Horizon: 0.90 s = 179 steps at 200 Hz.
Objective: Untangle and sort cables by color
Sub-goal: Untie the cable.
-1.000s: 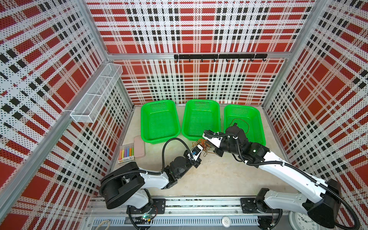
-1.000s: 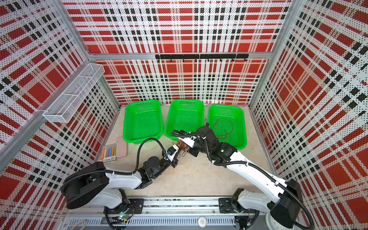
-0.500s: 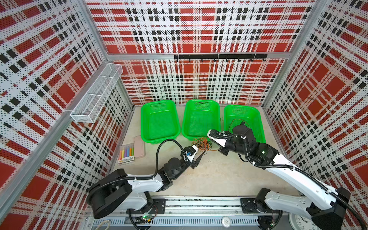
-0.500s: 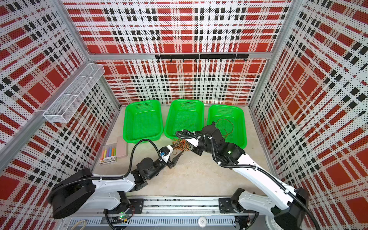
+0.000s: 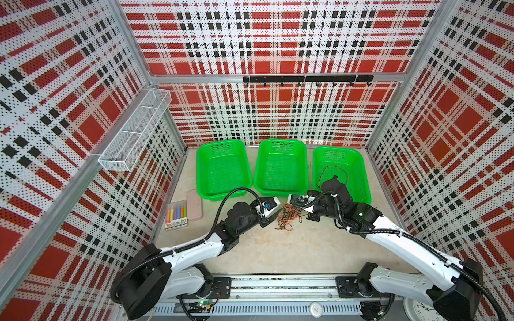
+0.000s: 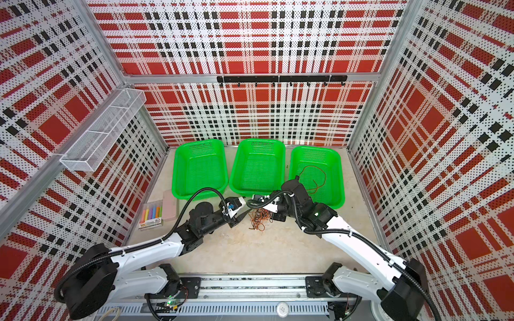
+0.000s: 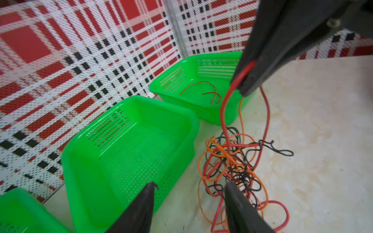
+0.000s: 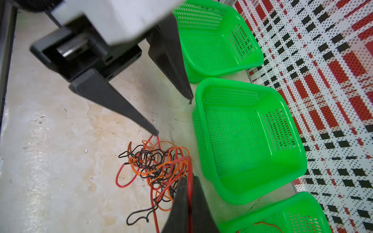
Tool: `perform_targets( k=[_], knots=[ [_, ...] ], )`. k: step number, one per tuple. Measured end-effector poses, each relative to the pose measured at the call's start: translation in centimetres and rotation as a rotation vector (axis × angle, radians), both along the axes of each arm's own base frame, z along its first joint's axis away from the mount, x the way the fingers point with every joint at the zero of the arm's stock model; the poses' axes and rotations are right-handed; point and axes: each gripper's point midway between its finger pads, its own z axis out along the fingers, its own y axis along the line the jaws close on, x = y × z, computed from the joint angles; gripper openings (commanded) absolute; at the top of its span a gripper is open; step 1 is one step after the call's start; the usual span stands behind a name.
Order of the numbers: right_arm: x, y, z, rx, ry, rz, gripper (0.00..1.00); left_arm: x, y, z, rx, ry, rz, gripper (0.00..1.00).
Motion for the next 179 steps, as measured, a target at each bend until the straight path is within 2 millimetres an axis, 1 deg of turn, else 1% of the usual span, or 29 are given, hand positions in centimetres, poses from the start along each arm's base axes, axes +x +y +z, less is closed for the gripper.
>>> perform_targets(
  k=[33,56,72,115,132,154,169,179],
  knots=[
    [-0.2,0.3,0.3,-0.012,-0.041,0.049,0.0,-0.7,-2.0,-2.3,0.05,0.051,-0.129,0.63],
    [-0.5,0.6,0.4,-0.018,-0.06,0.089,0.0,-1.3,-2.5,-3.7,0.067,0.082,-0.189,0.62],
    [-0.7,0.8,0.4,-0.02,-0.069,0.112,0.0,-1.3,-2.5,-4.2,0.073,0.092,-0.206,0.63],
    [-1.1,1.1,0.5,-0.03,-0.097,0.163,0.0,-1.1,-2.2,-4.1,0.078,0.07,-0.207,0.63],
    [-1.2,1.1,0.5,-0.04,-0.106,0.176,0.0,-1.2,-1.7,-4.0,0.077,0.063,-0.197,0.67],
    [-1.3,1.1,0.5,-0.048,-0.117,0.191,0.0,-1.5,-0.5,-3.0,0.074,0.02,-0.18,0.69],
    [-1.4,1.2,0.5,-0.048,-0.122,0.204,0.0,-1.0,0.1,-2.2,0.071,-0.008,-0.163,0.72],
    [-1.5,1.3,0.5,-0.048,-0.125,0.214,0.0,-0.7,0.5,-2.1,0.074,-0.015,-0.153,0.74]
  ],
)
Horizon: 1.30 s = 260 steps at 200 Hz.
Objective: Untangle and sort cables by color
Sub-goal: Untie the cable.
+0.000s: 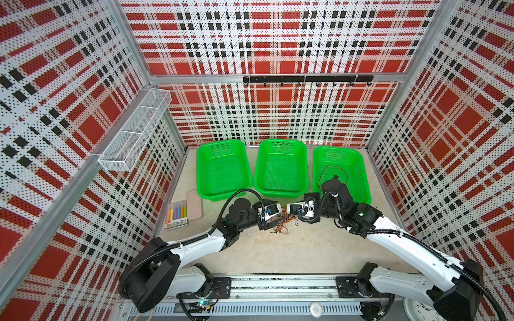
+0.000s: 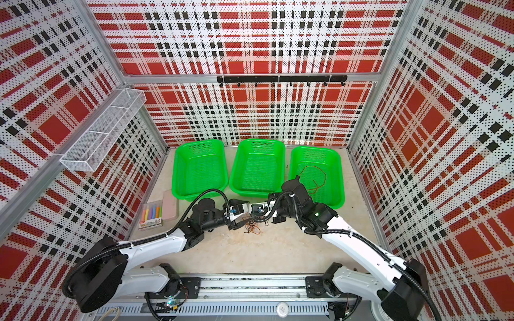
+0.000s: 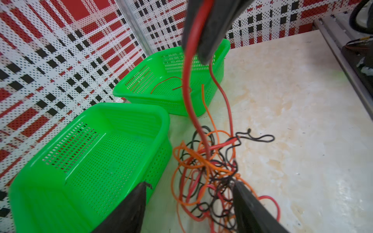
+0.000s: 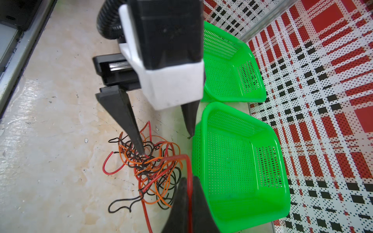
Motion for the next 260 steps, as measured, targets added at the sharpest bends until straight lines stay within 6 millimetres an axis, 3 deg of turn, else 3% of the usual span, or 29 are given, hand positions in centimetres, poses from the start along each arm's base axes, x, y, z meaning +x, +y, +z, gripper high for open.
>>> perform_targets(
  k=[41,66,111,152,218,260],
  knots=[
    [-0.4,0.4,0.2,0.012,-0.004,0.034,0.0,0.2,-0.6,-1.9,0.057,0.035,-0.026,0.74],
    [-0.4,0.4,0.3,0.016,-0.006,0.037,0.0,-0.7,-1.8,-3.0,0.083,0.061,-0.067,0.66],
    [0.2,0.5,1.0,0.052,-0.032,0.017,0.0,-1.5,-2.5,-3.6,0.086,0.085,-0.094,0.4],
    [1.4,-0.5,1.5,0.112,-0.042,-0.056,0.0,-1.4,-2.7,-3.0,0.046,0.108,-0.072,0.0],
    [3.9,-4.2,3.6,0.215,-0.039,-0.256,0.0,-0.7,-1.7,-3.0,-0.025,0.168,0.044,0.0],
    [5.3,-6.5,7.3,0.294,-0.084,-0.382,0.0,0.0,-0.6,-3.2,-0.056,0.187,0.138,0.0]
  ],
)
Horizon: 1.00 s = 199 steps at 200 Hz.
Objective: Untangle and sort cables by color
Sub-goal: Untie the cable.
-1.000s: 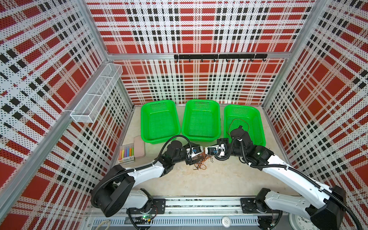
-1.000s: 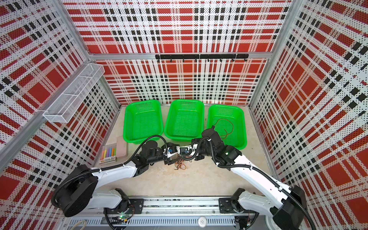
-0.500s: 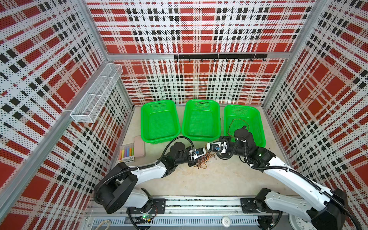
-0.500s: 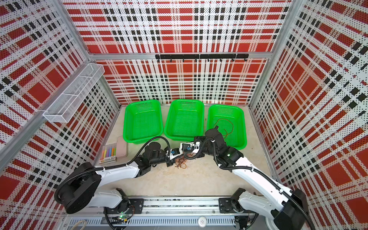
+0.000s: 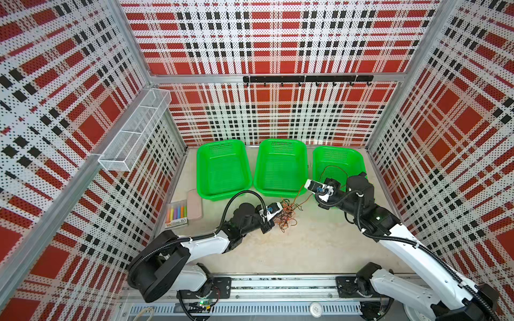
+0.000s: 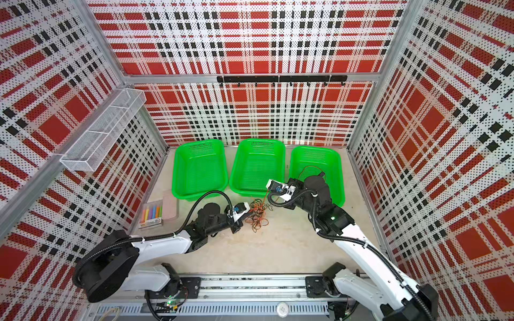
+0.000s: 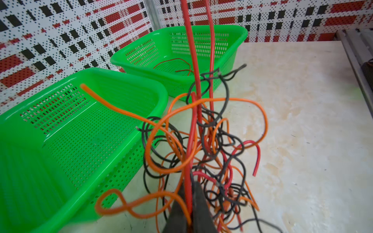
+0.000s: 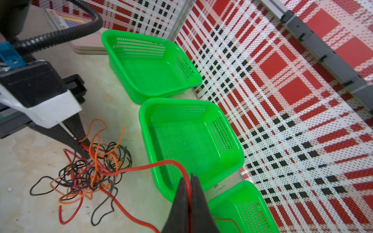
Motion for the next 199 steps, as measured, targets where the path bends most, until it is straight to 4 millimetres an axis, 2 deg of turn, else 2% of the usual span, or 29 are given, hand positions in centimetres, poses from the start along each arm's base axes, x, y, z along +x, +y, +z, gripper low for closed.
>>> perform_targets(
  k=[33,68,120,199],
  knots=[
    [1.0,-1.4,3.3,0.056,-0.039,-0.091,0.0,0.3,0.4,-0.3,-0.006,0.01,0.058,0.0],
    [1.6,-2.3,5.5,0.085,-0.06,-0.157,0.0,0.4,0.2,0.8,-0.044,-0.013,0.087,0.0],
    [2.8,-3.4,6.8,0.097,-0.04,-0.23,0.0,1.0,0.2,1.9,-0.091,-0.031,0.13,0.0],
    [3.2,-4.8,7.8,0.094,-0.036,-0.284,0.0,1.8,-0.4,2.2,-0.125,-0.033,0.157,0.0]
  ],
)
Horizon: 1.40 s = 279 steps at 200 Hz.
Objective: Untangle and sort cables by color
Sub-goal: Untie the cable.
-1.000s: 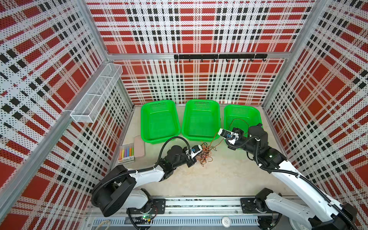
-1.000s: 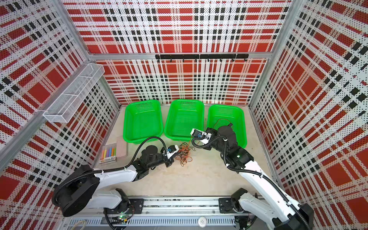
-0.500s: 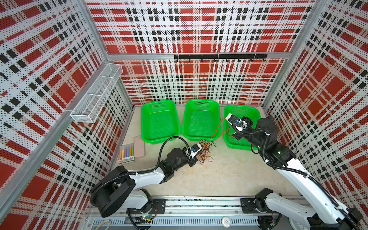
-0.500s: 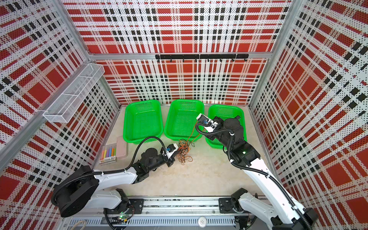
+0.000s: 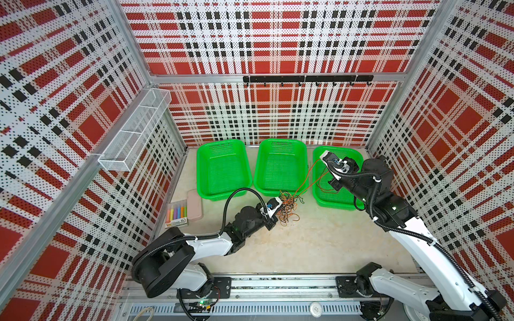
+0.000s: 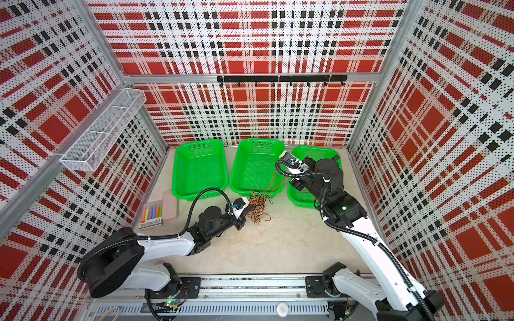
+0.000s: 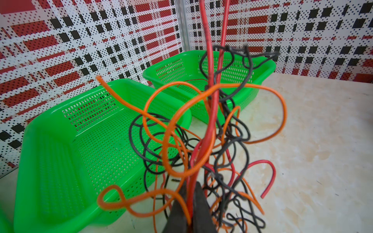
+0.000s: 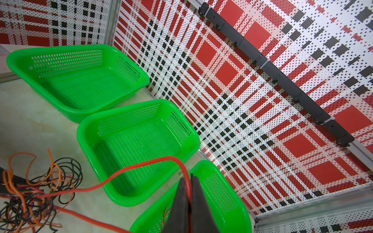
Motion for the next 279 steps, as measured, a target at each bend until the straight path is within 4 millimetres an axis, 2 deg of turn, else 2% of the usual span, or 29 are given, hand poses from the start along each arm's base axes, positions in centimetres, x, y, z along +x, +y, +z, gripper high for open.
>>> perform_targets(
  k=[36,64,72,88,98,115,134,157,166,204,225,234,255,279],
  knots=[
    [-0.2,0.5,0.4,-0.036,-0.013,0.045,0.0,-0.1,-0.5,0.0,-0.005,0.006,-0.01,0.0],
    [-1.1,2.3,-0.2,-0.044,-0.015,0.169,0.0,-1.0,-1.4,-1.3,0.034,0.035,-0.039,0.0],
    [-1.3,2.8,-0.6,-0.042,-0.014,0.2,0.0,-1.2,-1.6,-1.8,0.05,0.047,-0.046,0.03],
    [-1.4,3.6,-2.1,-0.041,0.002,0.246,0.0,-1.4,-1.9,-3.3,0.09,0.077,-0.054,0.15],
    [-1.4,4.0,-3.2,-0.044,0.016,0.266,0.0,-1.6,-1.9,-4.3,0.12,0.094,-0.056,0.3],
    [-1.5,4.7,-4.8,-0.052,0.036,0.3,0.0,-1.8,-1.7,-5.6,0.157,0.122,-0.051,0.49],
    [-1.8,5.2,-6.0,-0.059,0.048,0.333,0.0,-1.9,-1.4,-5.8,0.159,0.12,-0.04,0.7],
    [-2.2,5.6,-7.3,-0.069,0.063,0.367,0.0,-2.2,-0.9,-5.3,0.149,0.095,-0.032,0.84],
    [-2.4,5.8,-7.6,-0.072,0.068,0.382,0.0,-2.3,-0.8,-4.7,0.141,0.08,-0.031,1.0],
    [-3.1,6.4,-7.7,-0.074,0.057,0.434,0.0,-2.1,-1.6,-1.9,0.11,-0.012,-0.051,0.98],
    [-3.6,6.6,-7.4,-0.077,0.043,0.461,0.0,-1.5,-2.9,-0.3,0.113,-0.07,-0.082,1.0],
    [-3.8,6.7,-7.3,-0.077,0.037,0.472,0.0,-1.2,-3.7,0.3,0.117,-0.094,-0.102,0.97],
    [-4.3,6.8,-6.9,-0.078,0.02,0.5,0.0,-0.1,-5.2,1.0,0.138,-0.125,-0.149,0.9],
    [-4.9,7.2,-6.7,-0.082,0.007,0.537,0.0,1.2,-5.8,0.9,0.168,-0.131,-0.191,0.86]
  ],
)
